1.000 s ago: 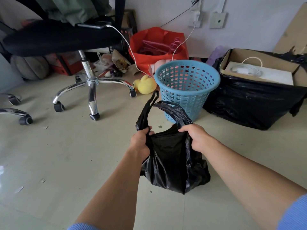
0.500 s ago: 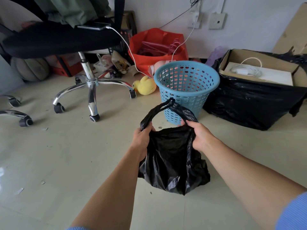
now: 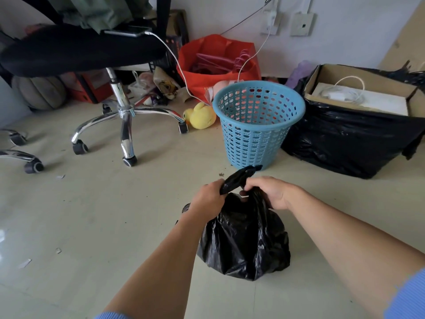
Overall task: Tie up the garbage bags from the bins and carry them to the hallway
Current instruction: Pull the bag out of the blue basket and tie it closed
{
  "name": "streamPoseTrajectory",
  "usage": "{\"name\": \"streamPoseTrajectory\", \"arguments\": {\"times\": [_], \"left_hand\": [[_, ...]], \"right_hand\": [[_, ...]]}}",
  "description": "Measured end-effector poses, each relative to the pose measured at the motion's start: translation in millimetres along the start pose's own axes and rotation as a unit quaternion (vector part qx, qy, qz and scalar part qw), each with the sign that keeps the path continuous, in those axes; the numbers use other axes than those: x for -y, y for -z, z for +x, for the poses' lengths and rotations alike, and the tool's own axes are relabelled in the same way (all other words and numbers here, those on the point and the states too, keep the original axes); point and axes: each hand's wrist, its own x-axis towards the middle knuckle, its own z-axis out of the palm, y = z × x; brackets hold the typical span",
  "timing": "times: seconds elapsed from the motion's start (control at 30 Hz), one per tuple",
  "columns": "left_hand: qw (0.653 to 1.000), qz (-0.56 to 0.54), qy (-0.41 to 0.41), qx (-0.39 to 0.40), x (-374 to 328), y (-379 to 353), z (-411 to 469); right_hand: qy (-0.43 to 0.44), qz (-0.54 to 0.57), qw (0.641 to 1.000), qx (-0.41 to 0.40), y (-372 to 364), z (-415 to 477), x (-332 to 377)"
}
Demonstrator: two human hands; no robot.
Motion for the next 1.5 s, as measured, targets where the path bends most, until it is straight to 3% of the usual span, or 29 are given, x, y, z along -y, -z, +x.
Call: {"name": "streamPoseTrajectory", "arguments": {"times": [0.07,0.13,0.23,0.3,0.37,0.43,0.47,0.53,0.6,0.7,0.8,0.93,1.03,1.13,1.27,1.33,1.43,1.5], "left_hand": [[0.999,0.047,-0.02,0.017,-3,-1,-4],[0.995,0.084,-0.047,0.024,-6,-5,-5],[0.99,0.111,-0.083,0.032,-11,-10,-7],[0.99,0.107,-0.08,0.035,-13,-13,-5],[0.997,0.048,-0.039,0.048,-12,-13,-2],[0.991,-0.098,0.021,0.084,-7,-12,0],[0.973,-0.202,0.053,0.102,-4,-10,0],[0.902,-0.395,0.111,0.137,-1,-3,-3],[0.835,-0.51,0.135,0.16,1,2,-5],[0.8,-0.551,0.197,0.131,1,4,-3],[0.767,-0.576,0.256,0.122,3,3,2],[0.735,-0.603,0.276,0.137,3,11,2],[0.751,-0.587,0.224,0.202,-2,18,-6],[0.809,-0.51,0.172,0.237,-6,18,-11],[0.916,-0.332,0.192,0.113,-4,3,-4],[0.949,-0.248,0.191,0.042,-3,-3,1],[0.963,-0.183,0.197,-0.033,-4,-3,2],[0.946,-0.218,0.224,-0.083,-6,1,3]], "right_hand": [[-0.005,0.028,0.999,0.04,2,2,5],[-0.026,0.04,0.998,0.031,1,2,13],[-0.004,0.01,0.996,-0.091,-7,0,16],[0.012,0.068,0.98,-0.184,-2,8,11],[0.008,0.131,0.97,-0.206,5,12,7],[0.002,0.158,0.969,-0.19,11,11,7],[0.0,0.169,0.969,-0.18,14,10,8],[0.012,0.205,0.968,-0.145,16,6,10],[0.031,0.232,0.966,-0.112,16,4,14],[0.042,0.227,0.97,-0.078,8,1,17],[0.039,0.141,0.988,-0.05,-3,-1,19],[0.078,-0.01,0.989,-0.123,-13,-3,12],[0.115,-0.089,0.973,-0.18,-11,-1,7],[0.133,-0.106,0.96,-0.224,-5,2,4],[0.145,-0.082,0.959,-0.231,-4,3,-1],[0.142,-0.077,0.964,-0.209,-6,2,-1],[0.148,-0.091,0.967,-0.186,-11,3,0],[0.149,-0.1,0.967,-0.182,-15,4,2]]}}
